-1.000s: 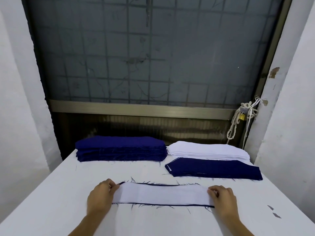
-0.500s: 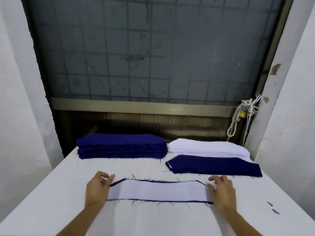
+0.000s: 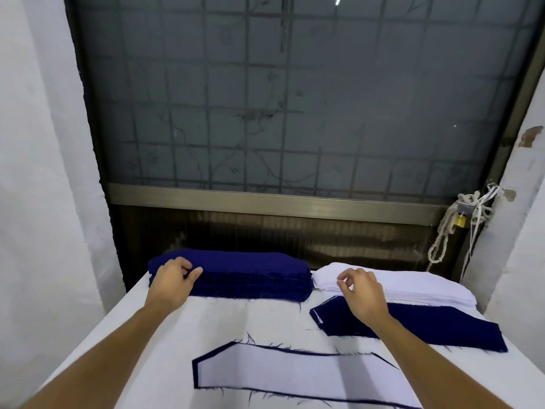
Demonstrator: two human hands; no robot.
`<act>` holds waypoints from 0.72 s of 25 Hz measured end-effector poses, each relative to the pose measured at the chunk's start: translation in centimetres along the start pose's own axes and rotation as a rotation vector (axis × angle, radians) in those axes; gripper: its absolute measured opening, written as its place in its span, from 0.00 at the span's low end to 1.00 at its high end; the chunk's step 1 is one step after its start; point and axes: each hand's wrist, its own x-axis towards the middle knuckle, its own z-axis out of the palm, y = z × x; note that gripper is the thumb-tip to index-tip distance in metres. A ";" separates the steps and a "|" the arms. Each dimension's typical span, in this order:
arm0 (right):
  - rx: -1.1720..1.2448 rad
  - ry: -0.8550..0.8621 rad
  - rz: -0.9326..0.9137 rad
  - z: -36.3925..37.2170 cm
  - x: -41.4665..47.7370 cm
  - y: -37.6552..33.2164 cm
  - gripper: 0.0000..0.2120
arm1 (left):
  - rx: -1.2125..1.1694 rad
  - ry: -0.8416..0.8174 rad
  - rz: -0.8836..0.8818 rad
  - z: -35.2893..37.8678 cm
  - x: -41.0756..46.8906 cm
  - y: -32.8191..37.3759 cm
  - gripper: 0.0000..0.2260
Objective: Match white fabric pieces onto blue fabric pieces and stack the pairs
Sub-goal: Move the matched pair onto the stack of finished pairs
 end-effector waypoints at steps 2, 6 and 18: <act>0.022 -0.045 -0.022 1.0 2.1 -2.0 0.03 | 0.115 -0.038 0.028 -0.2 2.6 0.0 0.18; 0.042 -0.136 -0.075 3.3 5.8 -5.3 0.05 | 0.236 -0.102 0.048 0.3 6.5 -0.1 0.19; -0.095 -0.243 -0.151 11.7 10.2 -8.0 0.17 | 0.265 -0.216 -0.021 6.0 11.3 -1.1 0.12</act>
